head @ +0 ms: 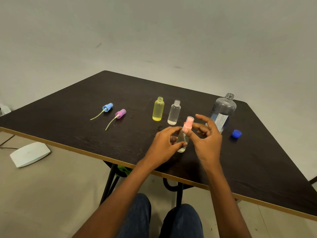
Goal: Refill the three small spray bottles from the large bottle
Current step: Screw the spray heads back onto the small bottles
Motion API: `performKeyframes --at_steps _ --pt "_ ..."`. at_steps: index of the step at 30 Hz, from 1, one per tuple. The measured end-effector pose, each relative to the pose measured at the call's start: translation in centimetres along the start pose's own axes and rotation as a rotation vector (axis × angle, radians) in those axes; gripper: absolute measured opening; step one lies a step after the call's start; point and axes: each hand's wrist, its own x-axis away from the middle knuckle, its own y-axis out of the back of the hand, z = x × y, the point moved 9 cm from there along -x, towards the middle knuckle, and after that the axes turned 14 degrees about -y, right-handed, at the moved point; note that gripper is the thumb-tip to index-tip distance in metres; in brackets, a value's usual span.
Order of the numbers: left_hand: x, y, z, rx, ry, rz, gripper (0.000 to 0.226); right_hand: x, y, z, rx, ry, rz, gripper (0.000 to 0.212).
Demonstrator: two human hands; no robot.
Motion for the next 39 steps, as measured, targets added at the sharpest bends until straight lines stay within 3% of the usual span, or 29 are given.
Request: performKeyframes --at_steps 18,24,26,31,34,37,39 --pt "0.0 0.1 -0.4 -0.138 -0.062 -0.04 0.042 2.2 0.2 0.3 0.151 0.064 -0.412 0.032" --pt "0.0 0.0 -0.2 -0.154 -0.046 -0.034 0.041 2.5 -0.1 0.0 0.157 0.034 -0.437 0.031" --pt "0.0 0.0 0.0 -0.139 -0.032 -0.033 0.039 2.1 -0.2 -0.1 0.147 0.006 -0.373 0.03" --pt "0.1 0.0 0.5 -0.112 0.031 -0.012 0.043 0.2 -0.4 0.1 0.166 -0.054 -0.019 0.036" --pt "0.2 -0.2 0.6 -0.102 0.057 0.015 0.047 -1.5 -1.2 0.9 0.424 0.017 0.181 0.023" --pt "0.2 -0.4 0.8 -0.082 0.079 0.035 0.05 -3.2 -2.8 1.4 0.726 0.101 0.356 0.04" --pt "0.3 -0.3 1.0 -0.08 0.095 0.031 0.052 -3.8 -3.5 1.2 0.794 0.103 0.446 0.043"
